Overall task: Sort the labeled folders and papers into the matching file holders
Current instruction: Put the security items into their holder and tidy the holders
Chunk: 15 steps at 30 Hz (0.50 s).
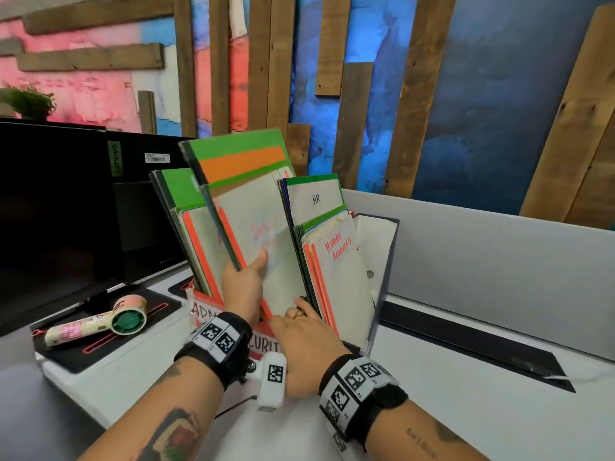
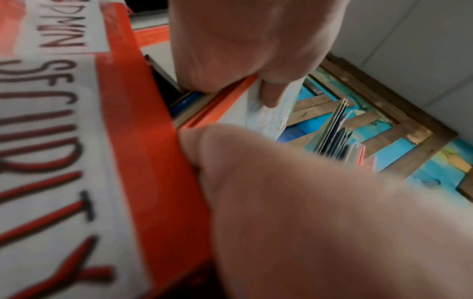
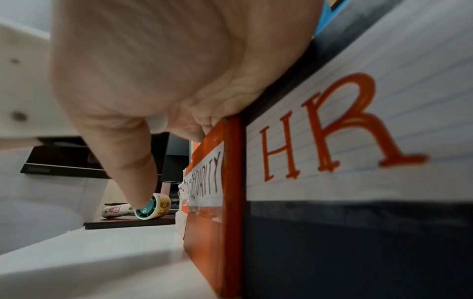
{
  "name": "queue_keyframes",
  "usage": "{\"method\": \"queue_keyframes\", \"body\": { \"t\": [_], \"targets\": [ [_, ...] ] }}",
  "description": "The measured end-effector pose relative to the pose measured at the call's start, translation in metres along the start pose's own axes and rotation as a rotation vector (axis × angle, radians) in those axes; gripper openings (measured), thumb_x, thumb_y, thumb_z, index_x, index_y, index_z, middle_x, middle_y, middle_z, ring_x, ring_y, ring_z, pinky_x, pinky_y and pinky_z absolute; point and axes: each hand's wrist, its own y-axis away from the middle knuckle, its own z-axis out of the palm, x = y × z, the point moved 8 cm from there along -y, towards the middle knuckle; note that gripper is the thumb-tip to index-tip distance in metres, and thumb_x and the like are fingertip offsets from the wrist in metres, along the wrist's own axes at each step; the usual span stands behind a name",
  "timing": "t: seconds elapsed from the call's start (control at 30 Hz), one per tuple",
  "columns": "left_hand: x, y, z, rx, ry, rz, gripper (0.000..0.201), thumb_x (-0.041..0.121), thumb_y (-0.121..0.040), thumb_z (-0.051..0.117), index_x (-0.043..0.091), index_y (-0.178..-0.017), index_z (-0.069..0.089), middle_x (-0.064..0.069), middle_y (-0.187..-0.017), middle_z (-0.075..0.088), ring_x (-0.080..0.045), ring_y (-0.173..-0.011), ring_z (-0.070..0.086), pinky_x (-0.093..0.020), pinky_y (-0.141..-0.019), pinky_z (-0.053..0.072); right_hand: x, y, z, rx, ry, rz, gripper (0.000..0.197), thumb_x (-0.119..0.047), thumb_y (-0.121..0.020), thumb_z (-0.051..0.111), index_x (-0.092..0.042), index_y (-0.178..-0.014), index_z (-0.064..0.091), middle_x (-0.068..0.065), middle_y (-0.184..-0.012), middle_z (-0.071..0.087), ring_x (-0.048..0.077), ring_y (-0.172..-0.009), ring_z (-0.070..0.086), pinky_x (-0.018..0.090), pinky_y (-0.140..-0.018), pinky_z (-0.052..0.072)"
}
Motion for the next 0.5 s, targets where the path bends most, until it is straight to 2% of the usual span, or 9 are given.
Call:
{"method": "queue_keyframes", "body": {
  "t": [0.1,0.2,0.27,0.33,0.37,0.5],
  "targets": [
    [-0.011,0.007,0.006,-0.104,-0.122,0.010,0.023,0.024,-0.088,0.076,0.018,-0.110,0.072,0.002,-0.107,0.077,-0.018,-0.103,0.072,-0.046,-0.099,0.054,0.002,0.002,-0.001,0.023,-0.009,-0.003,0.059,-0.060,-0.077,0.066,-0.013,-0.109,0.053,0.000,-0.088,0.056,0.023,-0.099,0.057,0.043,-0.126,0.010],
    [-0.010,0.006,0.007,-0.149,-0.210,0.019,0.024,0.019,-0.091,0.073,0.019,-0.115,0.071,0.003,-0.108,0.077,-0.016,-0.104,0.072,-0.040,-0.098,0.054,0.002,0.001,0.000,0.019,-0.036,-0.006,0.057,-0.060,-0.076,0.066,-0.014,-0.108,0.053,-0.004,-0.085,0.049,0.023,-0.098,0.058,0.044,-0.126,0.012],
    [-0.012,0.007,0.008,-0.169,-0.295,-0.011,0.032,0.023,-0.088,0.073,0.018,-0.119,0.068,0.001,-0.109,0.076,-0.018,-0.103,0.072,-0.042,-0.096,0.055,0.003,0.000,0.001,0.018,-0.051,-0.003,0.055,-0.058,-0.075,0.068,-0.017,-0.108,0.052,-0.007,-0.085,0.047,0.022,-0.099,0.058,0.045,-0.125,0.014],
    [-0.017,0.007,0.007,-0.185,-0.420,-0.040,0.045,0.031,-0.081,0.075,0.017,-0.120,0.060,-0.003,-0.108,0.074,-0.023,-0.099,0.071,-0.048,-0.094,0.056,0.003,0.001,0.001,0.027,-0.062,-0.004,0.055,-0.057,-0.075,0.069,-0.017,-0.109,0.053,-0.005,-0.087,0.052,0.022,-0.100,0.058,0.045,-0.126,0.013],
    [-0.018,0.009,0.006,-0.188,-0.477,-0.059,0.048,0.030,-0.080,0.075,0.014,-0.120,0.055,-0.005,-0.107,0.072,-0.025,-0.098,0.070,-0.049,-0.093,0.056,0.003,0.002,-0.001,0.032,-0.069,-0.006,0.055,-0.057,-0.076,0.068,-0.016,-0.110,0.054,-0.003,-0.089,0.057,0.022,-0.101,0.059,0.044,-0.126,0.011],
    [-0.011,0.022,0.004,-0.173,-0.678,-0.033,0.048,0.017,-0.093,0.070,0.011,-0.120,0.030,-0.005,-0.097,0.061,-0.024,-0.087,0.064,-0.042,-0.081,0.057,0.002,0.005,-0.010,0.057,-0.098,-0.014,0.063,-0.061,-0.080,0.065,-0.010,-0.115,0.057,0.005,-0.101,0.066,0.024,-0.109,0.059,0.041,-0.127,0.006]
  ]
}}
